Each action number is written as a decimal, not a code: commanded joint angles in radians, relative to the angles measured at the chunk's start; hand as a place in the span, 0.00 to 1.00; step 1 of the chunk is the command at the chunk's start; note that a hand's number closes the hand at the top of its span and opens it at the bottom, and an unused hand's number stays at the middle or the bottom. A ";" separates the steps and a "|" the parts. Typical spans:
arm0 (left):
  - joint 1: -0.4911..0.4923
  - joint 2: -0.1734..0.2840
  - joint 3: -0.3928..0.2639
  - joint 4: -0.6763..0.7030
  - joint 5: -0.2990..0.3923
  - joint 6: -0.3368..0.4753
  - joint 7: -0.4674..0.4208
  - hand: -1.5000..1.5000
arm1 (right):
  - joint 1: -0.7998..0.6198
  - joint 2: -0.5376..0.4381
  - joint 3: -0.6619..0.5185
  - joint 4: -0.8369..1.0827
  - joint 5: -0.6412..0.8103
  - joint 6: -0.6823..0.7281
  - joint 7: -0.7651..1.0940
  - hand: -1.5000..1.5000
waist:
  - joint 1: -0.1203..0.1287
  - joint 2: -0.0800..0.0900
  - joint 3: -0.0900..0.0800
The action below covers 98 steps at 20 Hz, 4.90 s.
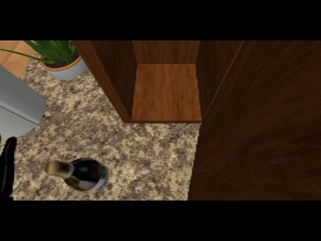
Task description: Pick up the wine, place it into the cabinet and close the cabinet
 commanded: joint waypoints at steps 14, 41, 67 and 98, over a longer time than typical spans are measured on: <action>0.171 -0.023 0.094 0.243 0.187 -0.092 -0.327 0.00 | -0.066 0.004 0.005 -0.139 -0.025 -0.046 0.155 0.00 | 0.002 -0.001 -0.002; 0.116 -0.071 0.286 0.918 0.429 -0.353 -0.824 0.00 | -0.152 -0.006 -0.023 -0.075 -0.036 -0.051 0.158 0.00 | 0.002 0.001 -0.001; -0.178 -0.085 0.368 1.379 0.596 -0.525 -1.044 1.00 | -0.171 -0.036 -0.034 -0.134 -0.050 -0.085 0.224 0.00 | -0.004 -0.001 0.000; -0.452 -0.043 0.171 1.109 0.317 -0.555 -0.872 1.00 | -0.104 -0.024 -0.026 -0.080 -0.058 -0.050 0.130 0.00 | 0.003 -0.001 0.001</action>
